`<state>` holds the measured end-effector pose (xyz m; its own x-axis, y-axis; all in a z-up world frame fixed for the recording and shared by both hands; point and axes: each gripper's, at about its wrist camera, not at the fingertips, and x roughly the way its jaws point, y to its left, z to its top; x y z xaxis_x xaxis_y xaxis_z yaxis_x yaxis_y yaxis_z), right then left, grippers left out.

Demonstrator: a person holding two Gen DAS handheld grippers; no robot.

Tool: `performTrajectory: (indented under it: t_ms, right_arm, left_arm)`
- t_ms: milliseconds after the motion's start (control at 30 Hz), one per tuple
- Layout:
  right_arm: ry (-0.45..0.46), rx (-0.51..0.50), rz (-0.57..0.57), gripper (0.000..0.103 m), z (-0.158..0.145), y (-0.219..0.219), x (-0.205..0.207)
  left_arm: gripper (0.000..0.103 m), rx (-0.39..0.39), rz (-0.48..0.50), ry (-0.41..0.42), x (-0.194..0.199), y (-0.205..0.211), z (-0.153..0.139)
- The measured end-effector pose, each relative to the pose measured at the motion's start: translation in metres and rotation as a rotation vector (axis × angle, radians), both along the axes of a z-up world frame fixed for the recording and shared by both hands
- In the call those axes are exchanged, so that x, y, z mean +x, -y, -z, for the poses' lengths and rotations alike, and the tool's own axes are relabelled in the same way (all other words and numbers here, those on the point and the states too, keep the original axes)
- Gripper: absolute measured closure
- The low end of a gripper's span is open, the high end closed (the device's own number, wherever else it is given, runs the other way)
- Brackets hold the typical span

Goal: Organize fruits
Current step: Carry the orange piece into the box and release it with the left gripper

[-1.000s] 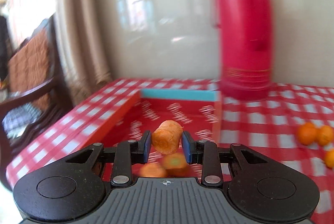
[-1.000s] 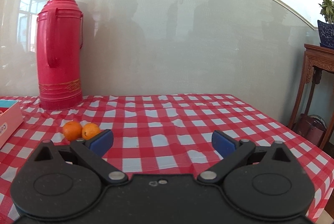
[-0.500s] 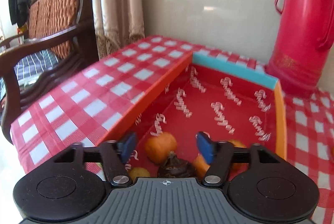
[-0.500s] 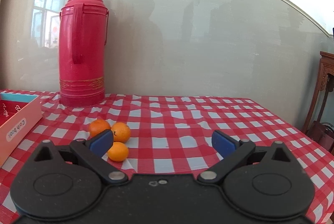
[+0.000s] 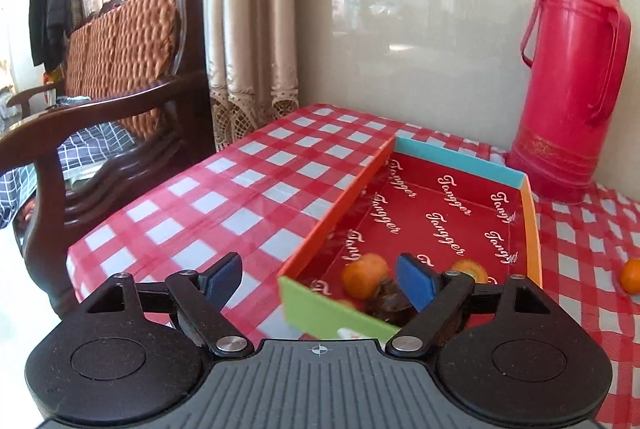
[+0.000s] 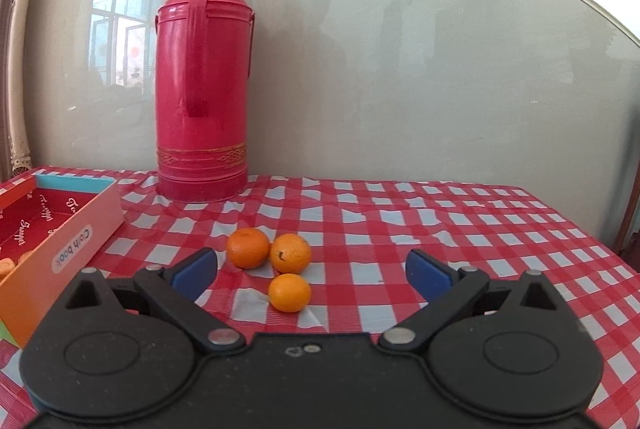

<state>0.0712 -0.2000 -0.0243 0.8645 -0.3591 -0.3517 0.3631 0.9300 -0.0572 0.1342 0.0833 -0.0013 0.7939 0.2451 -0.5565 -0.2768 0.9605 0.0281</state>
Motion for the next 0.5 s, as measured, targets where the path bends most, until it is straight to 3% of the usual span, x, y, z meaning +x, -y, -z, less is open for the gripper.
performTrajectory:
  t_ms: [300, 400, 500]
  right_arm:
    - [-0.065, 0.003, -0.042, 0.01, 0.009, -0.011, 0.016]
    - [-0.093, 0.014, -0.042, 0.014, 0.012, -0.007, 0.022]
    - [-0.131, 0.068, -0.048, 0.021, 0.015, 0.001, 0.031]
  left_arm:
    - [0.018, 0.007, -0.037, 0.014, -0.041, -0.03, -0.002]
    - [0.008, -0.018, -0.046, 0.04, -0.051, -0.039, -0.002]
    - [0.008, 0.005, -0.071, 0.082, -0.059, -0.044, -0.003]
